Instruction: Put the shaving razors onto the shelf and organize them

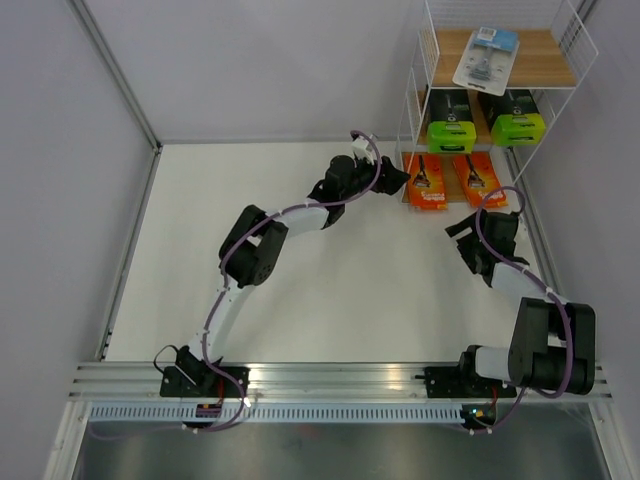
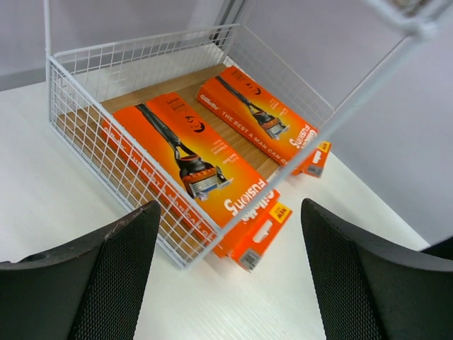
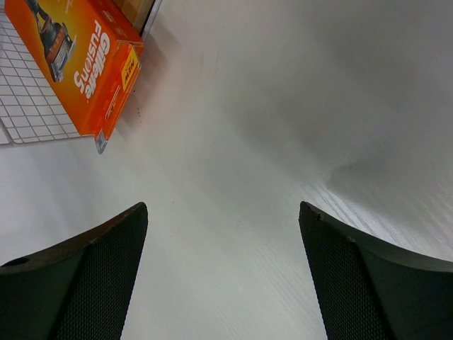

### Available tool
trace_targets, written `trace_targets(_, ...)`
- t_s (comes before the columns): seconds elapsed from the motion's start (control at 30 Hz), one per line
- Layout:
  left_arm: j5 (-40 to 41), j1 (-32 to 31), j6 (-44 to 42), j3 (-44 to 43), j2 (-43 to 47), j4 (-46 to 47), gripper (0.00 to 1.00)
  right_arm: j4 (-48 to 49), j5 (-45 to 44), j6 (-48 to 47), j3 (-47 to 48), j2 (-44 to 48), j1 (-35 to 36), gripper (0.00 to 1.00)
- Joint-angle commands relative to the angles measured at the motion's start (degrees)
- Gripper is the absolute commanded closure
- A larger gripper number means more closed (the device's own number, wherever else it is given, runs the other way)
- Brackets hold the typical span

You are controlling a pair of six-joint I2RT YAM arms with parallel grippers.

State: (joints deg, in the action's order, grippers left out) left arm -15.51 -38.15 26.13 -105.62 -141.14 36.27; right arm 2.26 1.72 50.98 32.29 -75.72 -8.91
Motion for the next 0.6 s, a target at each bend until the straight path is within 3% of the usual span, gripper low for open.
trace_targets(0.0, -1.02, -0.43, 0.33, 6.53, 12.44, 6.53, 0.14, -0.5, 0.66, -1.93, 1.81, 4.25, -0.32, 0.07)
trace_targets(0.17, 2.31, 0.71, 1.81, 17.98, 23.53, 0.75, 0.13, -4.02, 1.36, -6.41, 1.81, 10.32, -0.23, 0.04)
trace_targets(0.4, 0.84, 6.15, 7.26, 25.62, 35.4, -24.63, 0.15, -12.45, 0.83, -15.37, 8.03, 18.23, -0.32, 0.02)
trace_targets(0.57, 0.3, 8.97, 8.32, 37.46, 46.55, -31.87, 0.16, -19.66, -1.01, -21.7, 11.91, 28.06, -0.23, 0.02)
